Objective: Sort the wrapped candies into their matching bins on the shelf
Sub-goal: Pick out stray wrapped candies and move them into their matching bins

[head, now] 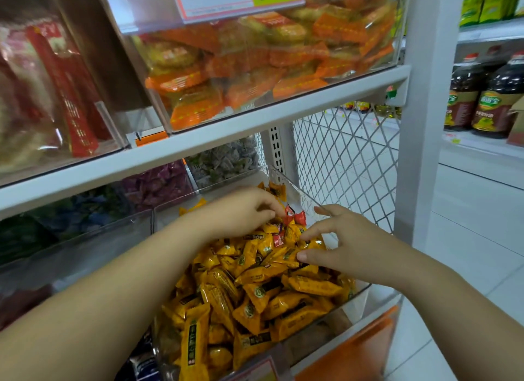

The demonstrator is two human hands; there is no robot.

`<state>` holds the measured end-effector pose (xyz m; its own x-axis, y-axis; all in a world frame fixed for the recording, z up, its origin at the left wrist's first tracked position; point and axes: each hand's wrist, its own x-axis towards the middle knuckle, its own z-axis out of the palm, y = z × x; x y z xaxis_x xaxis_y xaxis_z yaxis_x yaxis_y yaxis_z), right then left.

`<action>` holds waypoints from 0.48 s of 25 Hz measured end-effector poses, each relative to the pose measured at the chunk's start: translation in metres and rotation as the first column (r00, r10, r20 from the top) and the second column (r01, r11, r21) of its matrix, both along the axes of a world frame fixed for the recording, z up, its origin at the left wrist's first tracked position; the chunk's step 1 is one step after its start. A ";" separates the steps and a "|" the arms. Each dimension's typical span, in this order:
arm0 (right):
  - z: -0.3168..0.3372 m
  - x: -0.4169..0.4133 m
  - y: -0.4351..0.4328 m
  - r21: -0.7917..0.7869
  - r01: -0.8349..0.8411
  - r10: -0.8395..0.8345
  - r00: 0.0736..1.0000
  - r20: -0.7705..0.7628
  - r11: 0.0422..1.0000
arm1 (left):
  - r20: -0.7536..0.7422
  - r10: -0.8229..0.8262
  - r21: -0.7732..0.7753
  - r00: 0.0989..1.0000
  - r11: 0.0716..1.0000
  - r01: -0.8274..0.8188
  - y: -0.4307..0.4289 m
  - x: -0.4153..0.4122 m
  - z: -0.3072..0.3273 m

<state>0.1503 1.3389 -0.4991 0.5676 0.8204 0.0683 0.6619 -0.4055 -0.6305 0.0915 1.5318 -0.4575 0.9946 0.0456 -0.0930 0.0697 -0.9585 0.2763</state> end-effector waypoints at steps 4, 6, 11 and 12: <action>-0.001 0.001 -0.002 -0.003 -0.006 0.006 1.000 0.009 1.000 | -0.102 -0.025 0.151 0.995 0.988 0.040 0.010 0.023 -0.021; -0.001 0.002 -0.002 -0.005 -0.012 0.011 1.000 -0.011 1.000 | -0.160 -0.012 0.200 0.987 0.979 0.044 0.013 0.026 -0.025; -0.002 0.002 -0.002 0.001 -0.012 0.012 0.999 -0.032 1.000 | -0.171 0.005 0.237 0.985 0.971 0.036 0.017 0.030 -0.027; -0.003 0.002 -0.002 0.006 -0.014 0.014 0.999 -0.036 1.000 | -0.146 0.007 0.218 0.989 0.976 0.025 0.018 0.028 -0.028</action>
